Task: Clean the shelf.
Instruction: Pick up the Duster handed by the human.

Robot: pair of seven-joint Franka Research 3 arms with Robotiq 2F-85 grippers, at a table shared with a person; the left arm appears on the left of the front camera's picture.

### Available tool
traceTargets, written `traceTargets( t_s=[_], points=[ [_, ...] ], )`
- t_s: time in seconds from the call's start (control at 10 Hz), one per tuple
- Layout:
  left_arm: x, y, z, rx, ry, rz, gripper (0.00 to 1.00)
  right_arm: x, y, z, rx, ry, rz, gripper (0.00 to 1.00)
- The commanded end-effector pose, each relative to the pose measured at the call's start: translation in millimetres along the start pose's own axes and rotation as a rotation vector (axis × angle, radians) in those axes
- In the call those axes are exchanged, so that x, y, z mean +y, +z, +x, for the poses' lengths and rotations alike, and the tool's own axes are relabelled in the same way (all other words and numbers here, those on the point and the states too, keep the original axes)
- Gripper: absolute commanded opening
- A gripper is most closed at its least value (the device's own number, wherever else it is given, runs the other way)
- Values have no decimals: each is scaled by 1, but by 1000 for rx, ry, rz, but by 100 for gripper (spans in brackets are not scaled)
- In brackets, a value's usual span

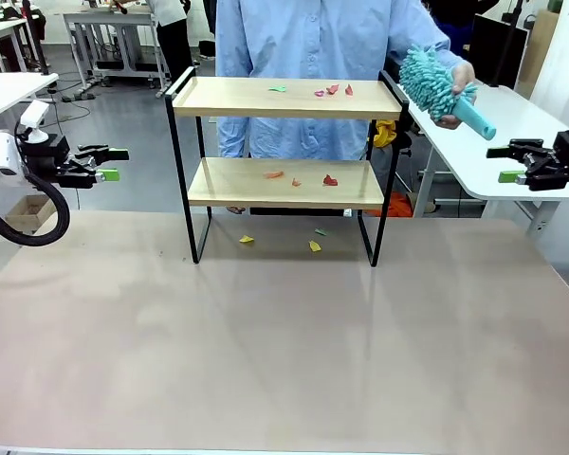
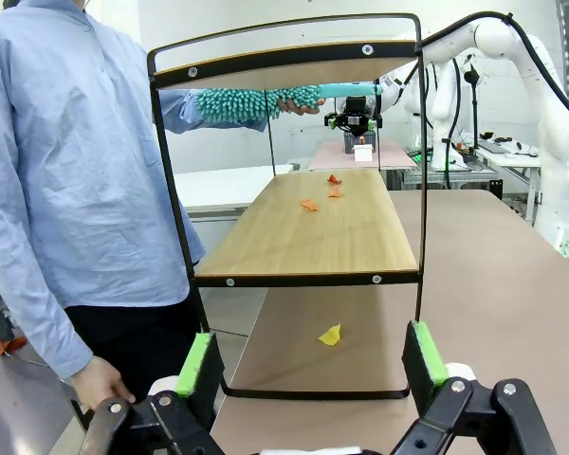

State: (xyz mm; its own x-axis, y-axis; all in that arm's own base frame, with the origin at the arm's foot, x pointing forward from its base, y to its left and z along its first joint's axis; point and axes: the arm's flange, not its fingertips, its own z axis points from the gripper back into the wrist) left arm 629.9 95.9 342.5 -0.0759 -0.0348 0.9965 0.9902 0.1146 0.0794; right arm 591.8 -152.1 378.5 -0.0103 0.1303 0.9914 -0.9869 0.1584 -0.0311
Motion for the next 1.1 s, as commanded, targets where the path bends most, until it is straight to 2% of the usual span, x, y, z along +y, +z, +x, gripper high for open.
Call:
traceTargets(
  t_s=[0.0, 0.1, 0.3, 0.4, 0.5, 0.6, 0.7, 0.9, 1.0],
  points=[
    [0, -1, 2, 8, -5, 0, 100, 10, 17, 36, 137, -123, -136, 100],
    [0, -1, 2, 8, -5, 0, 100, 17, 24, 62, 283, -119, -221, 100],
    [0, -1, 2, 8, -5, 0, 100, 33, 30, 122, 417, -120, -286, 100],
    [0, -1, 2, 8, -5, 0, 100, 41, 21, 150, 412, -135, -456, 100],
    [0, -1, 2, 8, -5, 0, 100, 52, 12, 176, 441, -204, -446, 100],
    [0, -1, 2, 8, -5, 0, 100, 62, 1, 201, 466, -276, -538, 100],
    [0, -1, 2, 8, -5, 0, 100, 74, -15, 220, 514, -246, -578, 100],
    [0, -1, 2, 8, -5, 0, 100, 100, -59, 239, 583, -280, -709, 100],
    [0, -1, 2, 8, -5, 0, 100, 104, -74, 241, 599, -282, -712, 100]
  ],
)
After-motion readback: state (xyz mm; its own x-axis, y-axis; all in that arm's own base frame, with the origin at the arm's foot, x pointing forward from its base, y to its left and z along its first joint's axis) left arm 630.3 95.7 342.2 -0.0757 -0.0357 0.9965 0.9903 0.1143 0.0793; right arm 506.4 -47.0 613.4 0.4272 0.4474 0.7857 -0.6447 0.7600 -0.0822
